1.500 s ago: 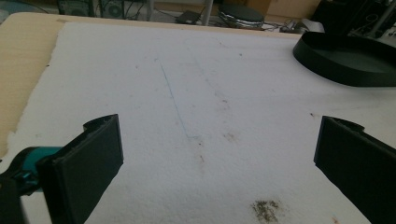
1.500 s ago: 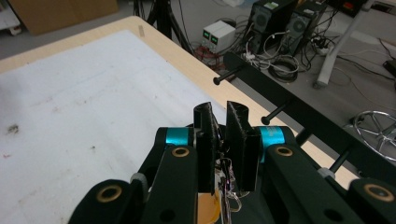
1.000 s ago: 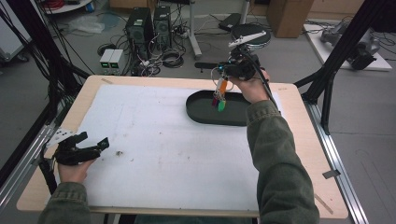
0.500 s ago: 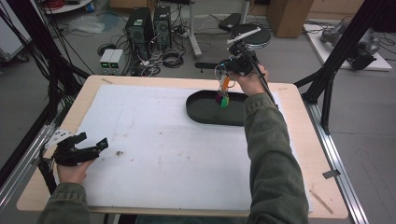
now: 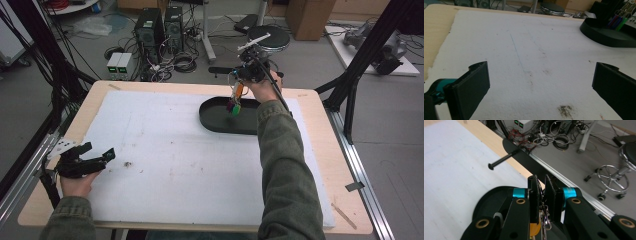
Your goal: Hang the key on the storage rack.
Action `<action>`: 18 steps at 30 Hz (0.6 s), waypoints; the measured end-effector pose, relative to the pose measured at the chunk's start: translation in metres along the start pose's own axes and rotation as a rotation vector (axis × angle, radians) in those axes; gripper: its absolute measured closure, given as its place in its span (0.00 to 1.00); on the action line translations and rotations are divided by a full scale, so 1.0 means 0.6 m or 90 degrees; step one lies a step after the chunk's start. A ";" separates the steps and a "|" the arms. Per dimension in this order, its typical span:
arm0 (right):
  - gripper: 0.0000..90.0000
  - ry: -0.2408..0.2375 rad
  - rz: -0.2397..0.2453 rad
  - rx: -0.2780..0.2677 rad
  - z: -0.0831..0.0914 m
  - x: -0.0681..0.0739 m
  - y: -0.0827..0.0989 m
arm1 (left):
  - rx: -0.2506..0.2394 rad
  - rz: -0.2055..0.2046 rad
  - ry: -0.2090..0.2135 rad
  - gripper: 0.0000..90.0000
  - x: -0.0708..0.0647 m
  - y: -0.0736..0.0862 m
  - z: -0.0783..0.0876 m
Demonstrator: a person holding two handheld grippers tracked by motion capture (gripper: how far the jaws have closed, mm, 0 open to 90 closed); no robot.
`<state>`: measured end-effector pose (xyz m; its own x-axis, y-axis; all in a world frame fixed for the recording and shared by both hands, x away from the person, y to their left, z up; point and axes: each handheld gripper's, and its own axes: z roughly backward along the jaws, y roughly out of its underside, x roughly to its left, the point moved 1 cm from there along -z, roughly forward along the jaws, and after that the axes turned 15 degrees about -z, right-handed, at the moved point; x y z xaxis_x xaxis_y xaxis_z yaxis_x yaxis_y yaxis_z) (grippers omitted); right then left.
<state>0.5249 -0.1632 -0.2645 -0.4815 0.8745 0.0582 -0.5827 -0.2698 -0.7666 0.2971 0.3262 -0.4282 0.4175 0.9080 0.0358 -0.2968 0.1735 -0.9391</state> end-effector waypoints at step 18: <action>0.50 -0.026 -0.085 -0.017 0.016 -0.019 0.012 | -0.004 0.004 0.008 0.02 -0.001 0.000 -0.001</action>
<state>0.5203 -0.1789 -0.2645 -0.4281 0.8844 0.1861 -0.6255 -0.1413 -0.7674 0.2975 0.3254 -0.4283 0.4265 0.9041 0.0252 -0.2937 0.1648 -0.9416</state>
